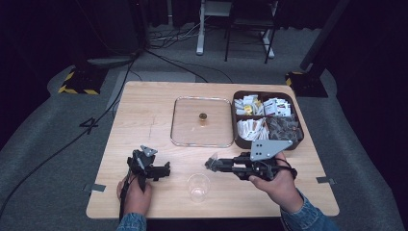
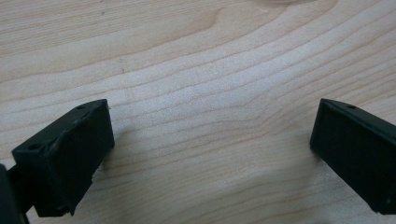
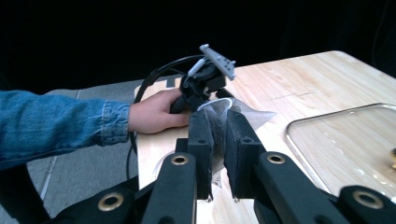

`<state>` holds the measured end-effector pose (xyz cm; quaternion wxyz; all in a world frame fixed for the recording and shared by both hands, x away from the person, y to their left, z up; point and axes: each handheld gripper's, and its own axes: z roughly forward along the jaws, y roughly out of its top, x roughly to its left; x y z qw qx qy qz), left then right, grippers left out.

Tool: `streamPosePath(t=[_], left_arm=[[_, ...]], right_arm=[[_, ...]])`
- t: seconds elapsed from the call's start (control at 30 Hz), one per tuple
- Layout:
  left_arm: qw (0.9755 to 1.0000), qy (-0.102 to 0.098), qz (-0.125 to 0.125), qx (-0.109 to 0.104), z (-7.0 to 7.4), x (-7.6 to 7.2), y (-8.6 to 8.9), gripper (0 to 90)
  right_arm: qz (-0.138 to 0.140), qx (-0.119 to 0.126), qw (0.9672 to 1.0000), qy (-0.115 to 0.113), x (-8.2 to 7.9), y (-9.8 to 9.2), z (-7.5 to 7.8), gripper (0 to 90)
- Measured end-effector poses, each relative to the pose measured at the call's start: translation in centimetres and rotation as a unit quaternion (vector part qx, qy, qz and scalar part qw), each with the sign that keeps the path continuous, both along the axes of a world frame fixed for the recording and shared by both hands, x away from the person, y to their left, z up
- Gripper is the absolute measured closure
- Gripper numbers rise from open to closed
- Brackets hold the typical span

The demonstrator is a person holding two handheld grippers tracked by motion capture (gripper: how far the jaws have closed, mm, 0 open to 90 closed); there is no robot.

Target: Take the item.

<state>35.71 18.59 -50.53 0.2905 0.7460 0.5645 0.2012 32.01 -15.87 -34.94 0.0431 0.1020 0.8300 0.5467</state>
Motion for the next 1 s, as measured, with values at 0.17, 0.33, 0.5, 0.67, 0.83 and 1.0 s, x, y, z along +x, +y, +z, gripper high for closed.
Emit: streamPosePath(t=[0.17, 0.33, 0.5, 0.67, 0.83, 1.0], left_arm=[[1.0000, 0.000, 0.000, 0.000, 0.0, 0.0, 0.0, 0.0], [1.0000, 0.000, 0.000, 0.000, 0.0, 0.0, 0.0, 0.0], [1.0000, 0.000, 0.000, 0.000, 0.0, 0.0, 0.0, 0.0], [1.0000, 0.000, 0.000, 0.000, 0.0, 0.0, 0.0, 0.0], [1.0000, 0.000, 0.000, 0.000, 0.0, 0.0, 0.0, 0.0], [1.0000, 0.000, 0.000, 0.000, 0.0, 0.0, 0.0, 0.0]], right_arm=[[0.014, -0.010, 0.9998, 0.003, -0.3, 1.0, -0.6, 82.0], [0.026, -0.019, 0.9995, 0.008, -0.7, 1.9, -1.2, 82.0], [0.041, -0.031, 0.9986, 0.013, -1.1, 2.8, -1.9, 82.0], [0.050, -0.048, 0.9975, 0.014, -1.3, 3.5, -2.6, 82.0], [0.045, -0.064, 0.9968, 0.016, -1.0, 3.9, -3.5, 82.0], [0.043, -0.078, 0.9958, 0.022, -0.6, 4.3, -4.4, 82.0]])
